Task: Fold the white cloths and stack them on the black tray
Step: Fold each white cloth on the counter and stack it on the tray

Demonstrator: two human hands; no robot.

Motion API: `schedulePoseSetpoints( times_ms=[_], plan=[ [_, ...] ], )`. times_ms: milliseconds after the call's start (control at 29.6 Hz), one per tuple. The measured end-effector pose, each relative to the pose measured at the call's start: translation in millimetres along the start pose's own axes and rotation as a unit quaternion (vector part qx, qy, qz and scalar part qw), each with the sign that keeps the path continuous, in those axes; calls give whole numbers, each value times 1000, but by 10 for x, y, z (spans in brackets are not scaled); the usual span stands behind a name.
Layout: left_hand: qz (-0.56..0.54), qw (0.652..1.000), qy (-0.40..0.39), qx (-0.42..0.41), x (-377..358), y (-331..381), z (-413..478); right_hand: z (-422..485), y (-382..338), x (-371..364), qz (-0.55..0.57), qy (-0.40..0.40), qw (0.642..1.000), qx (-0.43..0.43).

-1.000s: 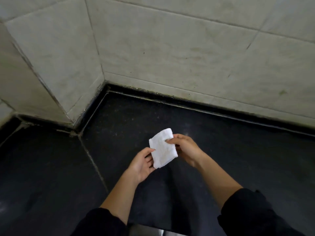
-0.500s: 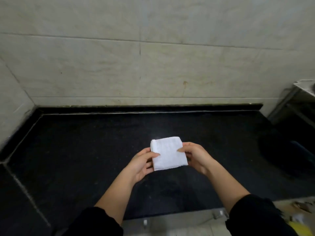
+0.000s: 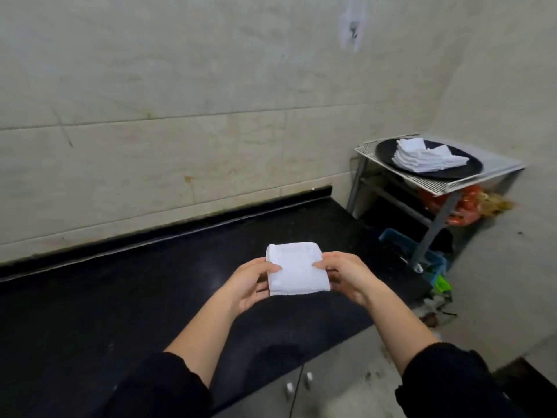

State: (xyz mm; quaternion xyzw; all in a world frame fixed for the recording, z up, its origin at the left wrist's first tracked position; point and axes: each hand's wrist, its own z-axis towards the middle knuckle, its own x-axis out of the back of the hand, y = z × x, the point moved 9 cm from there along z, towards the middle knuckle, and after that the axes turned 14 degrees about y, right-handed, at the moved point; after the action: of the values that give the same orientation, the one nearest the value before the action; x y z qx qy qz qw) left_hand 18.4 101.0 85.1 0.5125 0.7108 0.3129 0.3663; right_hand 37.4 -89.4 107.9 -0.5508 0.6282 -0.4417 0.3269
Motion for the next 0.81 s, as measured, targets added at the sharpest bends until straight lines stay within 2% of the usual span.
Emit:
schedulePoseSetpoints(
  times_ms=[135,169,236,405,574,642,810],
  plan=[
    [7,1000,-15,-16,-391,170,116,166,-191,348,0,27,1000,14],
    [19,999,-34,-14,-770,242,241,349,-299,649,13,46,999,23],
    [27,999,-40,-21,-983,334,361,484,-421,820,12,57,998,31],
    [48,995,-88,-21,-2072,622,873,1139,-869,1599,33,90,995,40],
    [59,992,-103,-44,-2696,941,1193,1536,-1230,1960,37,91,994,44],
    [76,988,-123,-57,-3347,1171,1472,1952,-1560,2428,63,108,991,52],
    [87,983,-131,-93,-4243,1586,1731,2471,-2068,3119,56,143,985,73]
  ],
)
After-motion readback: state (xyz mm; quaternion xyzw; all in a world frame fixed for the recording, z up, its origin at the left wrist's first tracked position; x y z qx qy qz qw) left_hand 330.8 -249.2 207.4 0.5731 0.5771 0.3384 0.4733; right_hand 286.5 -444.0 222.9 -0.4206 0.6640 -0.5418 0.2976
